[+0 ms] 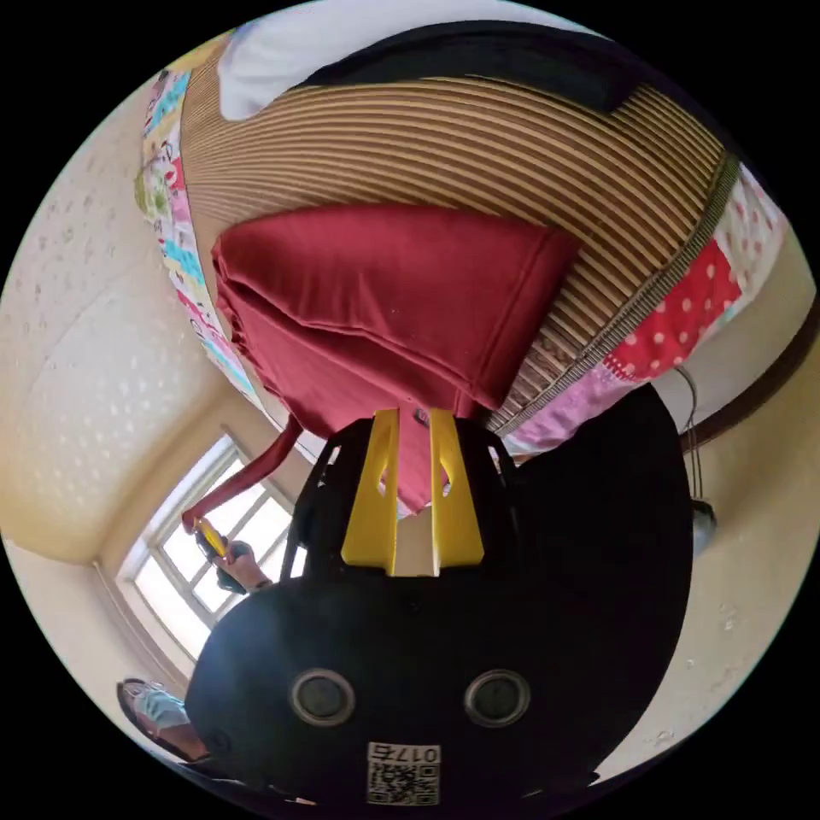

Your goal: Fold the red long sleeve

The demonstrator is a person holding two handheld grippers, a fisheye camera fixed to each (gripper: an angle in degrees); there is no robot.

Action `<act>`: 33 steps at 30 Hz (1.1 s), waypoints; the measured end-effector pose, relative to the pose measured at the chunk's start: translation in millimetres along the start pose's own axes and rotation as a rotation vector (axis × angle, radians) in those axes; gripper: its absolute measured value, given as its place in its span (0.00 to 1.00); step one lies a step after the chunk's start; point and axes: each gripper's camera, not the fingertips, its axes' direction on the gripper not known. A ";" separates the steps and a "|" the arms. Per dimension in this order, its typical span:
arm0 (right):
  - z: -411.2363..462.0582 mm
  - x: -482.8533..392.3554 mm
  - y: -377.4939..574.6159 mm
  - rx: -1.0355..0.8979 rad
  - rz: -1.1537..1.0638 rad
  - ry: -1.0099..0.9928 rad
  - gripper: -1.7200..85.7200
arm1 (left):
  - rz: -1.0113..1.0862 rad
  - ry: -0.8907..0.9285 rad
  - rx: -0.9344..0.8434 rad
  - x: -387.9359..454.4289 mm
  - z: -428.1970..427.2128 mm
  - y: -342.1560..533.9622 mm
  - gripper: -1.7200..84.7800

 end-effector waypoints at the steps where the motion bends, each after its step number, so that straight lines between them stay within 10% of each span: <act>1: -6.0 8.2 -1.2 0.012 0.040 -0.039 0.12 | 0.051 0.065 -0.094 31.5 49.0 14.8 0.09; 8: -23.0 76.5 -15.5 0.114 0.370 -0.454 0.19 | 0.008 0.157 -0.611 103.1 192.5 194.7 0.11; 13: -42.5 49.5 -16.3 0.194 0.431 -0.246 0.10 | -0.106 -0.045 -0.845 53.0 149.4 306.3 0.10; 25: -140.2 -311.2 104.1 0.758 -0.904 0.222 0.08 | -0.393 -0.296 -0.755 -73.3 -35.3 336.4 0.11; 33: 171.6 -399.2 178.5 0.073 -1.379 0.137 0.11 | -0.438 -0.261 -0.756 -101.2 -89.3 361.4 0.15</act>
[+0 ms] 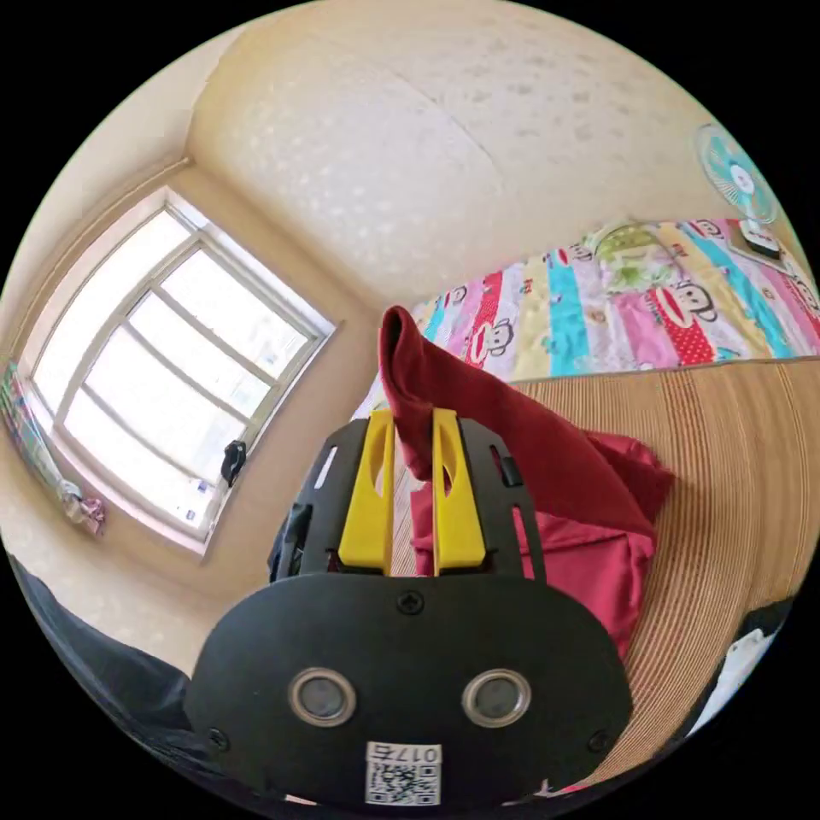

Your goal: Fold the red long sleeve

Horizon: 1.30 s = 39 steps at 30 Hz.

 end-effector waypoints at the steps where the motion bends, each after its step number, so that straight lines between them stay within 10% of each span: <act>1: 26.9 0.1 6.4 -0.091 0.020 -0.018 0.11 | 0.008 -0.010 -0.011 -6.0 -1.2 2.8 0.15; 7: 66.9 35.0 123.3 -0.401 0.166 0.075 0.12 | 0.090 -0.044 -0.054 -39.0 -18.2 3.6 0.16; 12: -38.1 121.2 207.2 -0.500 0.323 0.559 0.16 | 0.181 -0.056 -0.194 -60.9 -7.9 -9.0 0.17; 19: -75.9 169.0 282.9 -0.869 0.318 0.465 0.09 | 0.305 -0.095 -0.398 -72.2 -24.1 4.7 0.06; 28: -240.9 153.6 325.5 -0.148 0.518 -0.770 0.05 | 0.122 1.075 -0.202 -167.8 -178.7 56.3 0.03; 39: -149.9 234.1 110.8 0.245 0.625 -0.638 0.08 | 0.092 0.972 0.205 -107.9 -247.9 -177.3 0.06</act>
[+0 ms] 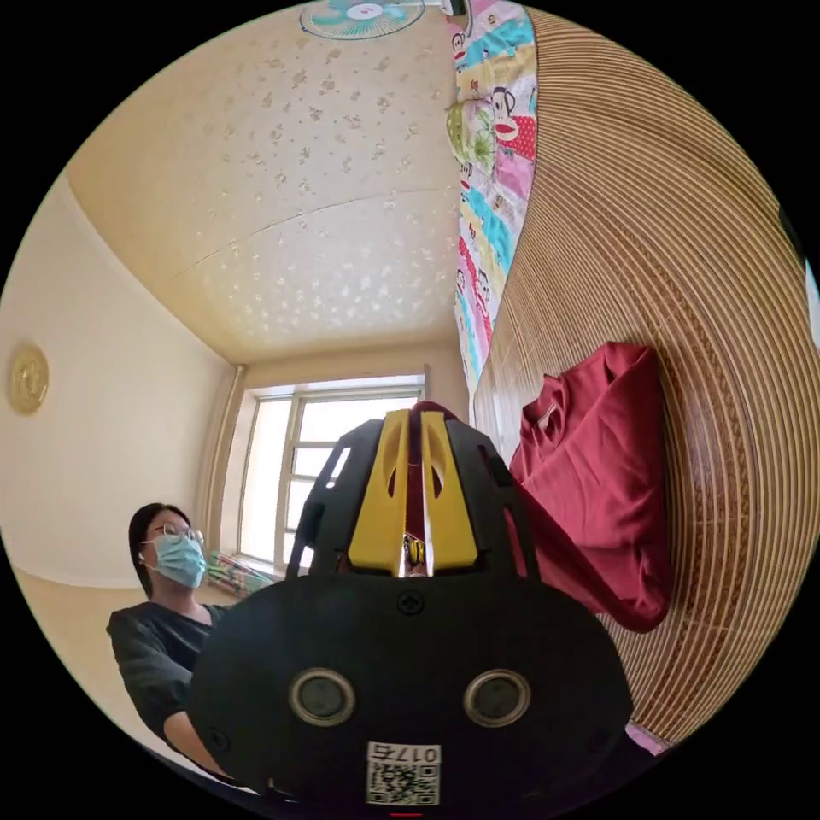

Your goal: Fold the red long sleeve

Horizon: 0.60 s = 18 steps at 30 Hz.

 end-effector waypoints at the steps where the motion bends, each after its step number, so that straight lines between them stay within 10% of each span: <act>1: 8.8 3.5 -11.3 0.008 0.028 0.022 0.09 | -0.042 -0.068 0.074 -9.9 8.3 -28.3 0.08; 5: 50.2 -11.7 -44.4 0.113 0.083 0.288 0.12 | -0.111 -0.344 0.185 -17.1 17.1 -68.8 0.15; 10: 125.2 -42.5 -20.0 -0.192 -0.175 0.806 0.12 | -0.077 -0.753 0.009 -25.5 51.2 -18.2 0.21; 18: 176.5 30.9 48.5 -0.444 -0.270 1.317 0.08 | -0.417 -0.670 0.083 -118.7 66.8 95.2 0.24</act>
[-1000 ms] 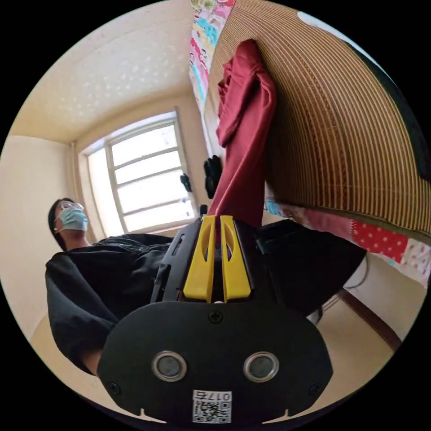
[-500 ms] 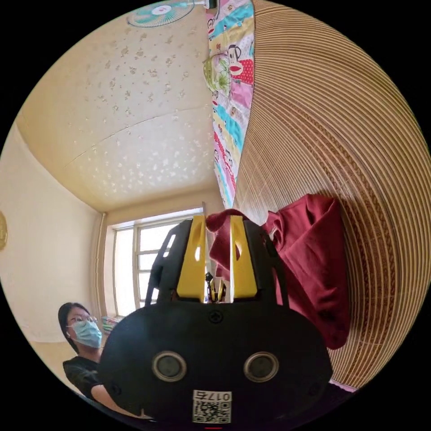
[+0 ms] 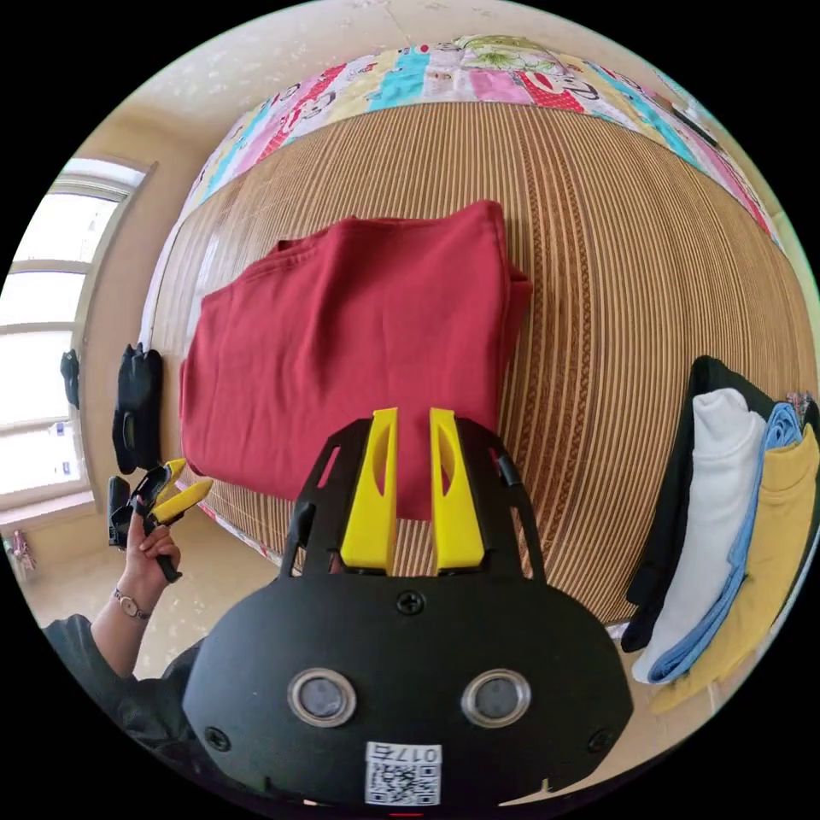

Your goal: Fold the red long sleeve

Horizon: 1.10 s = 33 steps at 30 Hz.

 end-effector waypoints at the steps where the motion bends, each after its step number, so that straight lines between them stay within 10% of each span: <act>1: 5.1 3.4 0.2 -0.007 0.007 -0.004 0.08 | -0.060 0.042 0.006 -9.3 9.1 0.2 0.23; 6: 12.2 39.5 -7.3 0.000 0.097 -0.179 0.04 | -0.104 0.216 0.073 -10.9 22.3 -14.5 0.15; 11: 23.0 44.6 -2.6 -0.048 0.076 -0.222 0.03 | 0.384 0.222 0.116 117.5 11.1 8.0 0.09; 16: 13.9 73.7 22.0 -0.001 0.161 -0.313 0.04 | 1.140 0.007 -0.190 290.8 106.2 137.9 0.08; 21: -2.9 141.3 66.0 0.056 0.272 -0.331 0.07 | 1.451 -0.116 -0.596 303.3 208.3 243.9 0.11; 28: -12.3 222.7 95.8 0.187 0.376 -0.583 0.18 | 0.818 -0.075 -0.263 206.3 195.3 165.9 0.19; 33: 41.2 230.7 57.0 0.118 0.292 -0.858 0.26 | 0.576 -0.108 -0.418 141.9 262.5 114.2 0.23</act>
